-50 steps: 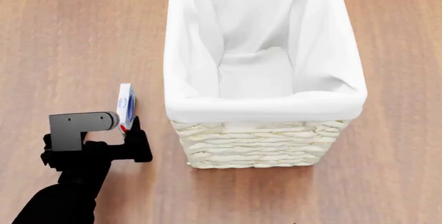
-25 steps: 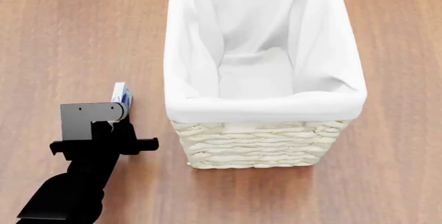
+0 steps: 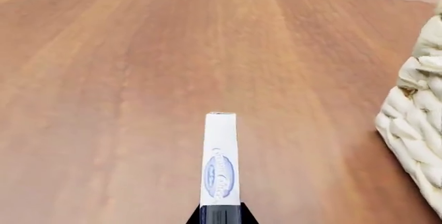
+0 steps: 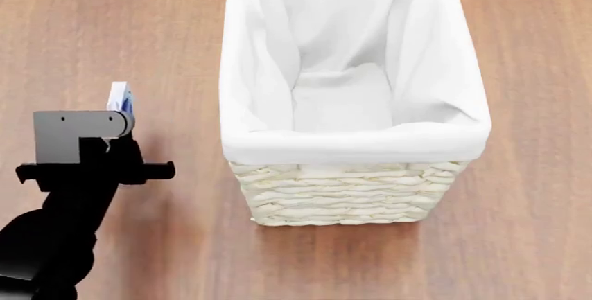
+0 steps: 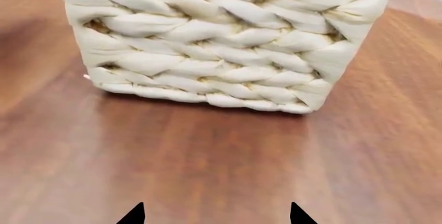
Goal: Pick up the cream cheese box, and put it in the basket.
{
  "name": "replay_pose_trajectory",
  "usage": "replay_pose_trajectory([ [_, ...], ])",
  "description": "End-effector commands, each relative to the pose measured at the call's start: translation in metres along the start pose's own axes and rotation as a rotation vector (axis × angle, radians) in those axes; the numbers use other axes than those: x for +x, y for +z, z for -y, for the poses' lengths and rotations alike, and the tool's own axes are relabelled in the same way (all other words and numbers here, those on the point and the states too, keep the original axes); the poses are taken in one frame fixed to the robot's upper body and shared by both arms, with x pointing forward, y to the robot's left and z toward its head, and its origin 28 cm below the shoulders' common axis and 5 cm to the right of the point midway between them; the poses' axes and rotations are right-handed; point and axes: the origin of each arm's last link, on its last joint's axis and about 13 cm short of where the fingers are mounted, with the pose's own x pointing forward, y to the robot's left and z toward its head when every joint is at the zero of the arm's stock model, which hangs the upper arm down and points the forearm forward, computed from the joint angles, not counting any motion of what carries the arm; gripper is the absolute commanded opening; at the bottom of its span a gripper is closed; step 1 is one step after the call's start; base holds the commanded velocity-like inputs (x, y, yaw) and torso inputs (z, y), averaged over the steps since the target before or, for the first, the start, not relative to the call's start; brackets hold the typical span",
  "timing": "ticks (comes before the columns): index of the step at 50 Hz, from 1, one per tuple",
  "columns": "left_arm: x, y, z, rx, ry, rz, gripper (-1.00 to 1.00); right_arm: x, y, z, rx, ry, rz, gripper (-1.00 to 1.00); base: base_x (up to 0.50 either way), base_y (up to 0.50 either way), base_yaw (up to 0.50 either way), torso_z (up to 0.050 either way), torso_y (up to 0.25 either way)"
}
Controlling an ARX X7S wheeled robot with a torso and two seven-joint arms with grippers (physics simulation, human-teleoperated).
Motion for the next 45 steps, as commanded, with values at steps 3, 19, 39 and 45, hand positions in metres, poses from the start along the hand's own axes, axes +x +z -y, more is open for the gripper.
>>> replay_pose_trajectory([
  [3, -0.024, 0.055, -0.013, 0.165, -0.004, 0.068, -1.0, -0.002, 0.004, 0.002, 0.007, -0.003, 0.01, 1.0, 0.0, 0.0, 0.0, 0.0, 0.0],
  [19, -0.043, 0.137, -0.017, 0.348, -0.179, 0.058, -1.0, -0.003, 0.004, 0.0, 0.003, 0.003, 0.013, 1.0, 0.0, 0.0, 0.0, 0.0, 0.0],
  [39, -0.071, 0.223, -0.001, 0.445, -0.367, 0.069, -1.0, -0.004, 0.002, -0.002, 0.004, 0.012, 0.01, 1.0, 0.0, 0.0, 0.0, 0.0, 0.0],
  [45, -0.078, 0.248, 0.008, 0.487, -0.399, 0.072, -1.0, -0.004, 0.002, -0.002, 0.006, 0.013, 0.01, 1.0, 0.0, 0.0, 0.0, 0.0, 0.0],
])
